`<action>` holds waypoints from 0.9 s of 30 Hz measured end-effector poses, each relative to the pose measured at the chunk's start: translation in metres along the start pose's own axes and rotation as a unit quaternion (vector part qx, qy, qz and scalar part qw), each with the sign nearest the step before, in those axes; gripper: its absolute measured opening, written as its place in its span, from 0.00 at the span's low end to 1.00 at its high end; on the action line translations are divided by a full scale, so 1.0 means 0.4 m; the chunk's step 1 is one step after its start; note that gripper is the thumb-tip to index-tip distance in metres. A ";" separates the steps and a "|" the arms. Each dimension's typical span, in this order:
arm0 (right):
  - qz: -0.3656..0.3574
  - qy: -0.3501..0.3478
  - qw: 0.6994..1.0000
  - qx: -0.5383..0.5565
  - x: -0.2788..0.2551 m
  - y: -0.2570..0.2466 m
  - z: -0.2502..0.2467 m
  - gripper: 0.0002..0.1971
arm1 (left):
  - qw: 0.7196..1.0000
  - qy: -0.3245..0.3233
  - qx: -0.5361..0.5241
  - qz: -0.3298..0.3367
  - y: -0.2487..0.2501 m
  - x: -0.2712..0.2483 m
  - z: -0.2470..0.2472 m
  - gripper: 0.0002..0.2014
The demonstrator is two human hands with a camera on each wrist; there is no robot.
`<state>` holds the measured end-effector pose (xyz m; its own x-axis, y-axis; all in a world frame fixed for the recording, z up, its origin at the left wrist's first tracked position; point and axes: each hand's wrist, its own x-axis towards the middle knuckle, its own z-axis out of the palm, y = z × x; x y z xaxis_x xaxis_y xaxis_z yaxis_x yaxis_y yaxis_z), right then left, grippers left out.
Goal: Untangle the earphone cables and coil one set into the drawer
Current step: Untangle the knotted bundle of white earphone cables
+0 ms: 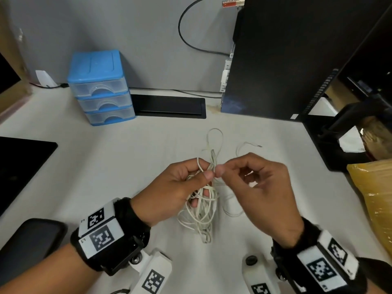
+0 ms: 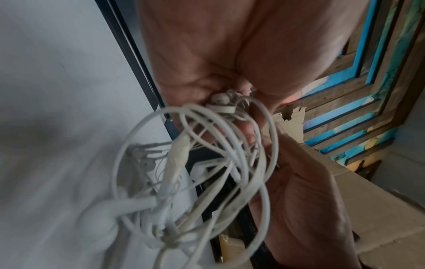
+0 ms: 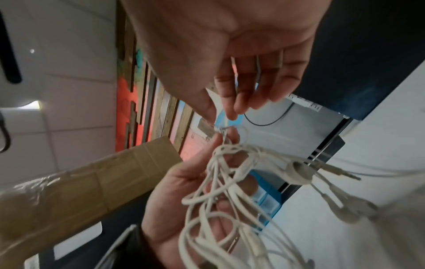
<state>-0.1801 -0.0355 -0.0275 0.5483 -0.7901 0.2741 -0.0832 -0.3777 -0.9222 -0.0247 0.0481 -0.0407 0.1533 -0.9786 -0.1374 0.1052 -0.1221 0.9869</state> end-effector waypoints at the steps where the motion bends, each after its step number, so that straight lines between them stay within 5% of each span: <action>1: -0.002 0.000 1.000 -0.025 -0.004 0.006 0.007 0.06 | 1.000 -0.007 0.003 0.004 -0.002 -0.003 0.004 0.09; 4: -0.026 0.007 0.997 -0.076 -0.007 0.027 0.007 0.04 | 1.000 -0.014 -0.012 -0.003 -0.005 -0.008 0.003 0.08; 10: -0.118 -0.053 0.978 -0.164 -0.015 0.037 0.007 0.06 | 1.000 0.009 -0.017 -0.006 0.001 -0.011 0.006 0.25; 15: -0.122 -0.042 0.974 -0.185 -0.018 0.038 0.005 0.08 | 0.999 0.020 0.030 0.024 -0.014 -0.012 0.009 0.24; 24: -0.052 -0.022 0.992 -0.114 -0.005 0.037 0.001 0.04 | 0.996 0.061 0.067 0.014 -0.019 -0.004 0.002 0.13; 27: 0.024 -0.027 0.999 -0.033 -0.001 0.035 0.002 0.06 | 0.993 0.059 0.100 0.021 -0.019 -0.004 -0.001 0.11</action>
<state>-0.1809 -0.0402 -0.0405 0.5857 -0.7822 0.2125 -0.1655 -0.3720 -0.9134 -0.0254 0.0507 -0.0478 0.2684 -0.9588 -0.0928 -0.0986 -0.1232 0.9875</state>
